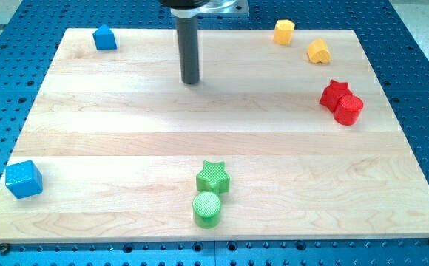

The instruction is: Move the heart to the top center

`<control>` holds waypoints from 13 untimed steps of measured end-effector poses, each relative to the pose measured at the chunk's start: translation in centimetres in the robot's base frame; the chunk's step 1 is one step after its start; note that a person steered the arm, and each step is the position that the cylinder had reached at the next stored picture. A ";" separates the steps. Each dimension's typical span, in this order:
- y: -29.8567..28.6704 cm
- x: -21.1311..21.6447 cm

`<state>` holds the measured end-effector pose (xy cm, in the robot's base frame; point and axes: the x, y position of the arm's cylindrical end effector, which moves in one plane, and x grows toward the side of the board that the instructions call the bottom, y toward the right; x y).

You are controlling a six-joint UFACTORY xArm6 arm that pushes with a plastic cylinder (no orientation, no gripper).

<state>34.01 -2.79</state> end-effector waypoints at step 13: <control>27.2 -8.8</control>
<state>25.22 24.36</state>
